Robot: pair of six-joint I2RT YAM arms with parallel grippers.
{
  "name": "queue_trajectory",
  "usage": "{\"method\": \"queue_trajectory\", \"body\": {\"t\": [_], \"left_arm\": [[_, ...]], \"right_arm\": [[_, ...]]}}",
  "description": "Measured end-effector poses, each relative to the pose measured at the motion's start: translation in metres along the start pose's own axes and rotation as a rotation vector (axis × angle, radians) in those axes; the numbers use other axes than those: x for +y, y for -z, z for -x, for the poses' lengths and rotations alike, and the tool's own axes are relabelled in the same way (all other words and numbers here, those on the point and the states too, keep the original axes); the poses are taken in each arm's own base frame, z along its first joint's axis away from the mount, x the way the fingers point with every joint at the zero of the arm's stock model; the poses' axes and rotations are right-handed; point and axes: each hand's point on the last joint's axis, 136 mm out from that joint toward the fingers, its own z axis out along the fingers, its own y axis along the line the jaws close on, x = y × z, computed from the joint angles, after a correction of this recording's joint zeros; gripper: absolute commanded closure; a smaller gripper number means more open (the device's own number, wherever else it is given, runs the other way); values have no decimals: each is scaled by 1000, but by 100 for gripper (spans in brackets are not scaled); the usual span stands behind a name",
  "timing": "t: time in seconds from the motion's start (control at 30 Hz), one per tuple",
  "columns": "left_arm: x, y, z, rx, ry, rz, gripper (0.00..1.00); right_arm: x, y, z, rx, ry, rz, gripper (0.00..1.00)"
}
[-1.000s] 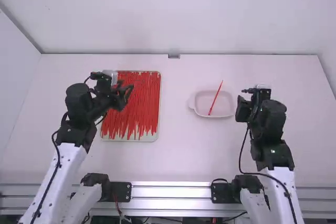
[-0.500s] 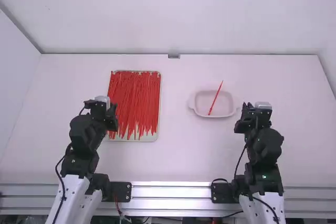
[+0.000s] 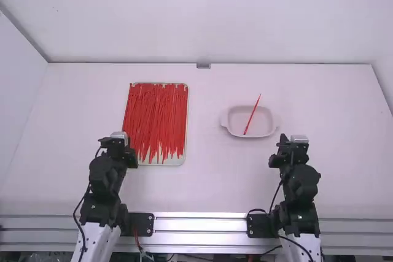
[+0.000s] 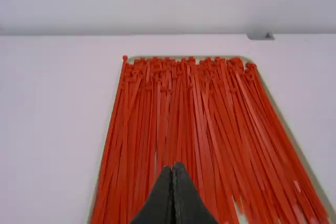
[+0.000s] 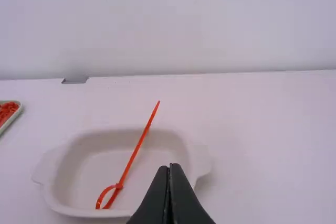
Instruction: Fasten the cable tie
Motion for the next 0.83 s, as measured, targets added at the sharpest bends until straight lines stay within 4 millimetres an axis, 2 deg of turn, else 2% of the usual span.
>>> {"method": "queue_trajectory", "body": {"t": [0.1, 0.17, 0.43, 0.83], "left_arm": [[0, -1, -13, 2, 0, 0, 100], [1, -1, -14, -6, 0, 3, 100], [1, 6, 7, -107, -1, 7, 100], [1, 15, 27, -203, -2, 6, 100]], "right_arm": [[0, -1, -10, -2, -2, -1, 100], [0, -1, -11, -9, -1, -1, 100], [0, 5, 6, -86, 2, -1, 100], [0, 5, 6, -87, 1, -1, 100]]}}
